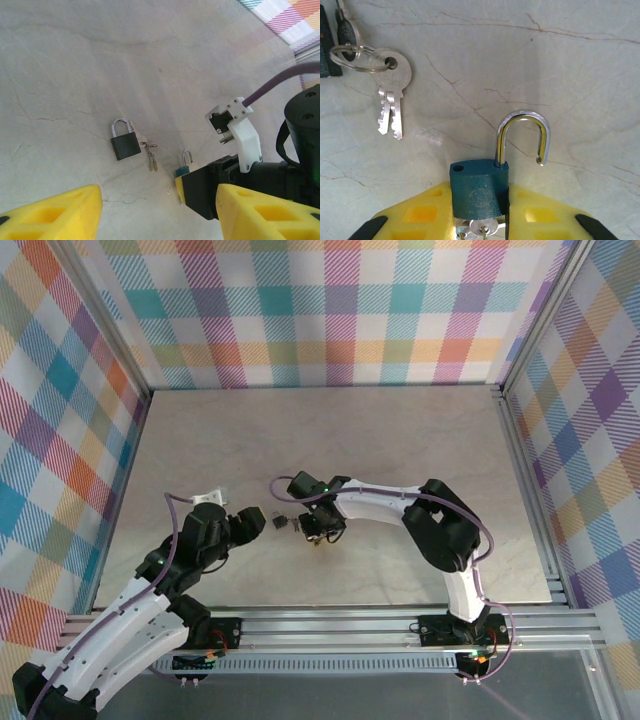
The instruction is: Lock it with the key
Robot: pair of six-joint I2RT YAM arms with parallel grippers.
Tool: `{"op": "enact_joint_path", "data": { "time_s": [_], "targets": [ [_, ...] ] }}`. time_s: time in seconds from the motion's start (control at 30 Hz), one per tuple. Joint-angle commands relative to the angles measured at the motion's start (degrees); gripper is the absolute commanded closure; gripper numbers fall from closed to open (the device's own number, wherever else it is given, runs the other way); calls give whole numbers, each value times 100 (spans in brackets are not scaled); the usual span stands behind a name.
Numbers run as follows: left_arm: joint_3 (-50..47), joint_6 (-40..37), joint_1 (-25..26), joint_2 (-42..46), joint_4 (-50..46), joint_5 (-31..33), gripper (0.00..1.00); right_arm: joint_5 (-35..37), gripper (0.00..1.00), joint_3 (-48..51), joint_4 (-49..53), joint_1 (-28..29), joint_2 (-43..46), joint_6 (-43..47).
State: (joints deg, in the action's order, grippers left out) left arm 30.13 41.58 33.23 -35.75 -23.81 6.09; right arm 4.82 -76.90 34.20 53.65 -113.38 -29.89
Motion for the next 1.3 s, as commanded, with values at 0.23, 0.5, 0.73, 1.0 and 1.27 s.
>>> {"op": "enact_joint_path", "data": {
  "time_s": [0.23,0.5,0.73,1.0,1.27],
  "targets": [
    [-234,394,-19,-561,1023,-379,38,31,81,1335,-1185,-369,1160,752],
    [-94,665,130,-1608,1973,-550,38,-433,81,2161,-2076,-366,2006,1123],
    [229,757,236,-2773,2788,-761,38,-735,81,2644,-2599,-370,2488,1287],
    [739,895,314,-3574,2915,-889,39,-790,80,2739,-2646,-372,2540,1371],
    [668,447,265,-2326,1780,86,39,-984,52,2292,-2405,-355,2016,1559]
  ]
}}
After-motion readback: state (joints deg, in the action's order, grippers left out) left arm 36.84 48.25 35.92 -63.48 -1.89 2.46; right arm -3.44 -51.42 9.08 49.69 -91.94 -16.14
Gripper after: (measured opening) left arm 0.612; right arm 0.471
